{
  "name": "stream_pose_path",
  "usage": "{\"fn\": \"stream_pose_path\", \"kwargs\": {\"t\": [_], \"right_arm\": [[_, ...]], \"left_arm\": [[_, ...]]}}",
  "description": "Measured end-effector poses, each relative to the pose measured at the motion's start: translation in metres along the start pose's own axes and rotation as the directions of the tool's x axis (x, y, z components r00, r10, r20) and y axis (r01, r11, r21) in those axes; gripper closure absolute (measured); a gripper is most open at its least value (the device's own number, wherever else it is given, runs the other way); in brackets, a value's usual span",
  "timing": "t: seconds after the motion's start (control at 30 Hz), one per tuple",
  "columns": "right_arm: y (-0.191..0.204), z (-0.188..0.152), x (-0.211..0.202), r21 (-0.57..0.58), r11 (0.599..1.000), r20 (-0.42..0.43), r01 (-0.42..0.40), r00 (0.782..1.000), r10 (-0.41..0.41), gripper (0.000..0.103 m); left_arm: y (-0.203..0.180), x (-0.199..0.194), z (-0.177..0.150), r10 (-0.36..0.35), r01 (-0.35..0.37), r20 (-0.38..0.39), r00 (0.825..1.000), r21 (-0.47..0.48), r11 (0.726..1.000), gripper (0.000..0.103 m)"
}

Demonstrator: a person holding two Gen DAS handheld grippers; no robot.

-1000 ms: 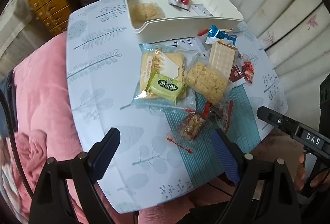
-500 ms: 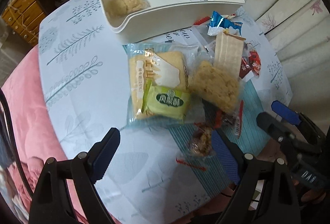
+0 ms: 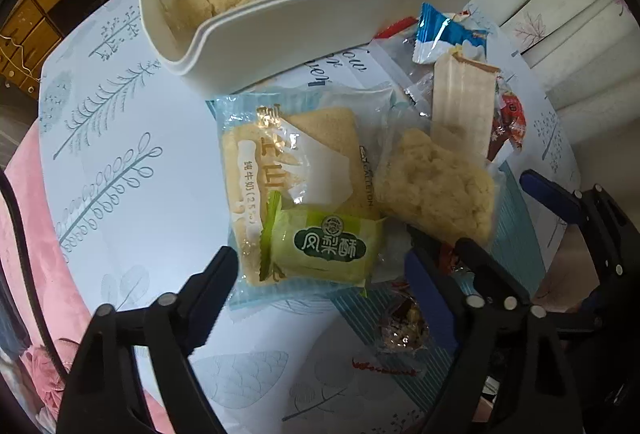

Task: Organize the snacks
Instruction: 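Grasp the green pineapple-cake packet with the left tool while the right grasps the rice-crisp bag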

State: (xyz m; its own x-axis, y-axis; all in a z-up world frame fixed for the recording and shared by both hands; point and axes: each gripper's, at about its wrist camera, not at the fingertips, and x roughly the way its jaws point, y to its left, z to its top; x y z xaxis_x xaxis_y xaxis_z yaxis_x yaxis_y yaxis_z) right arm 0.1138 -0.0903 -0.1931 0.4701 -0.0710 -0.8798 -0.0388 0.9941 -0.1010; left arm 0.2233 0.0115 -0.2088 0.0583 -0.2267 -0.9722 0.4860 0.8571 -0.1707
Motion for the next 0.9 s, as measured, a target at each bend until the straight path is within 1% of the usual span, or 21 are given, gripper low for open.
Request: {"fn": "stream_pose_path", "kwargs": {"t": [0.07, 0.13, 0.2, 0.33, 0.37, 0.4, 0.43, 0.47, 0.57, 0.6, 0.63, 0.67, 0.8, 0.9], "right_arm": [[0.004, 0.001, 0.005, -0.037, 0.999, -0.01, 0.004, 1.0, -0.005, 0.03], [0.009, 0.002, 0.009, -0.07, 0.997, -0.019, 0.012, 1.0, -0.014, 0.03], [0.013, 0.003, 0.014, -0.091, 0.996, -0.037, 0.024, 0.999, -0.028, 0.03], [0.02, 0.004, 0.022, -0.123, 0.992, -0.083, 0.038, 0.995, -0.048, 0.03], [0.022, 0.004, 0.023, -0.13, 0.991, -0.098, 0.04, 0.994, -0.053, 0.031], [0.023, 0.003, 0.024, -0.137, 0.99, -0.109, 0.043, 0.992, -0.058, 0.037], [0.023, 0.003, 0.025, -0.139, 0.989, -0.117, 0.046, 0.991, -0.063, 0.04], [0.023, 0.003, 0.024, -0.136, 0.99, -0.125, 0.044, 0.99, -0.061, 0.042], [0.025, 0.005, 0.024, -0.125, 0.992, -0.16, 0.036, 0.986, -0.056, 0.045], [0.025, 0.006, 0.023, -0.124, 0.992, -0.172, 0.035, 0.983, -0.056, 0.049], [0.025, 0.008, 0.022, -0.12, 0.992, -0.185, 0.029, 0.981, -0.051, 0.05], [0.025, 0.009, 0.021, -0.112, 0.994, -0.197, 0.019, 0.979, -0.04, 0.054], [0.025, 0.015, 0.017, -0.062, 0.998, -0.251, -0.016, 0.968, 0.0, 0.056], [0.022, 0.015, 0.013, 0.004, 1.0, -0.276, -0.025, 0.961, 0.025, 0.057]], "left_arm": [[0.001, 0.006, 0.001, 0.002, -0.002, -0.015, 1.0, -0.003, 1.0, 0.029], [0.001, 0.01, 0.002, 0.0, 0.0, -0.02, 1.0, -0.012, 1.0, 0.03], [0.002, 0.014, 0.001, -0.002, 0.002, -0.021, 1.0, -0.023, 1.0, 0.038], [0.002, 0.017, -0.002, -0.018, 0.018, -0.008, 1.0, -0.062, 0.998, 0.043], [0.002, 0.018, -0.003, -0.023, 0.023, -0.002, 1.0, -0.066, 0.998, 0.044], [0.003, 0.018, -0.004, -0.031, 0.031, 0.004, 1.0, -0.069, 0.997, 0.047], [0.007, 0.014, -0.008, -0.036, 0.037, 0.008, 0.999, -0.072, 0.997, 0.047], [0.009, 0.014, -0.01, -0.042, 0.043, 0.013, 0.999, -0.077, 0.996, 0.049], [0.016, 0.012, -0.017, -0.062, 0.065, 0.029, 0.998, -0.09, 0.994, 0.052], [0.02, 0.009, -0.02, -0.071, 0.073, 0.033, 0.997, -0.097, 0.993, 0.052], [0.023, 0.008, -0.023, -0.084, 0.088, 0.036, 0.996, -0.11, 0.99, 0.052], [0.026, 0.006, -0.025, -0.093, 0.097, 0.04, 0.995, -0.119, 0.988, 0.052], [0.041, -0.008, -0.042, -0.111, 0.12, 0.066, 0.992, -0.139, 0.983, 0.052], [0.05, -0.021, -0.056, -0.128, 0.14, 0.086, 0.988, -0.154, 0.978, 0.052]]}}
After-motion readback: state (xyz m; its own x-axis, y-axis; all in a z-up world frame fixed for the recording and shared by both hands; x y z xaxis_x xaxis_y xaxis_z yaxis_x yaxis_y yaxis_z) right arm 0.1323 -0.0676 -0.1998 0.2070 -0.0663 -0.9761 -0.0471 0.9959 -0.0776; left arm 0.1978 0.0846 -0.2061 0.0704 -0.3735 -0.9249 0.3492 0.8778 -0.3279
